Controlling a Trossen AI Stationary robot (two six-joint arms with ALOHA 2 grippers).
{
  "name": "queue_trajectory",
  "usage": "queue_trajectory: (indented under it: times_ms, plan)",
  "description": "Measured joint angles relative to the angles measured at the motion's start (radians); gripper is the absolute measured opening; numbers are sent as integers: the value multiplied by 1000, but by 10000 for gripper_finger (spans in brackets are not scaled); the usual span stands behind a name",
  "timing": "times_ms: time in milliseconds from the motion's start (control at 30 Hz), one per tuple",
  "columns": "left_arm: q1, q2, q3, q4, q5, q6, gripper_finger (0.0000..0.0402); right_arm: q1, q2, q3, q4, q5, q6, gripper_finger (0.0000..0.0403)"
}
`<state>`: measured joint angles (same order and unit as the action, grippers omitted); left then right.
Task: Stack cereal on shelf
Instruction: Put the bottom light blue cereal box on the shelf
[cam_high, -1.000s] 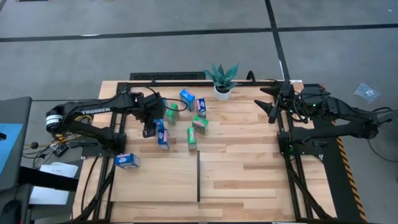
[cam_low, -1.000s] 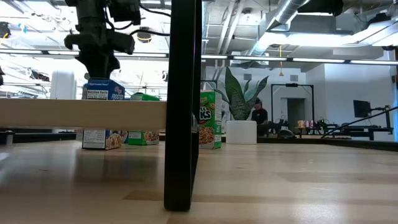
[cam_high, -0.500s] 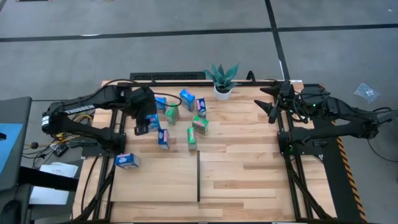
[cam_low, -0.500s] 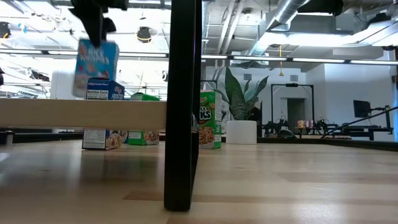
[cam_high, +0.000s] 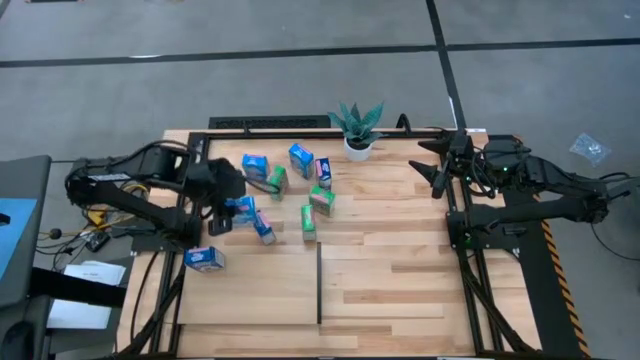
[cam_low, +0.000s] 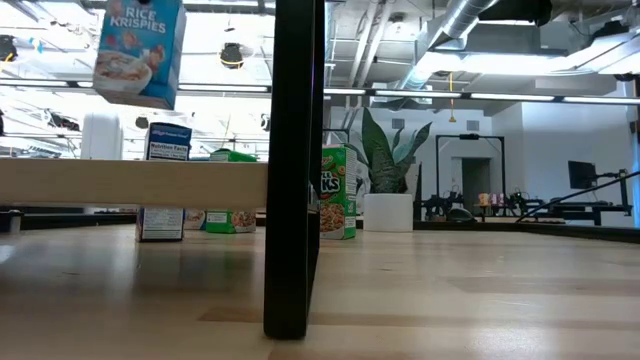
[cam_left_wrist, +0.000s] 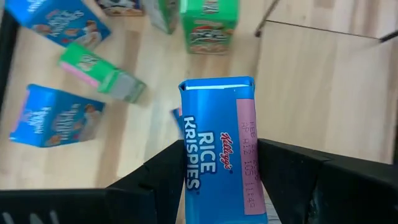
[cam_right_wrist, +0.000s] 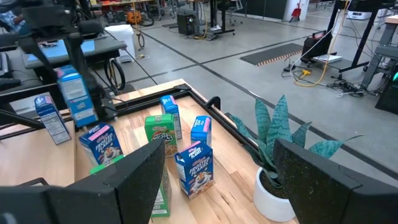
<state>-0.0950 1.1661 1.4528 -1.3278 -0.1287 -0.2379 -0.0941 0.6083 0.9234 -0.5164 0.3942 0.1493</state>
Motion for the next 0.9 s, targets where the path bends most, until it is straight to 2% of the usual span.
queue_trajectory:
  times_ms: [500, 600, 733, 900]
  plan:
    - [-325, 168, 0, 90, -162, -127, 178, 0, 0, 0, -1, 0, 0, 322]
    - [-363, 209, 0, 89, -190, -130, 178, 0, 0, 0, -1, 0, 0, 322]
    - [-394, 252, -5, 93, -168, -127, 178, 0, 0, 0, -1, 0, 0, 322]
    - [-423, 260, -81, 167, -163, -168, 178, 0, 0, 0, -1, 0, -1, 322]
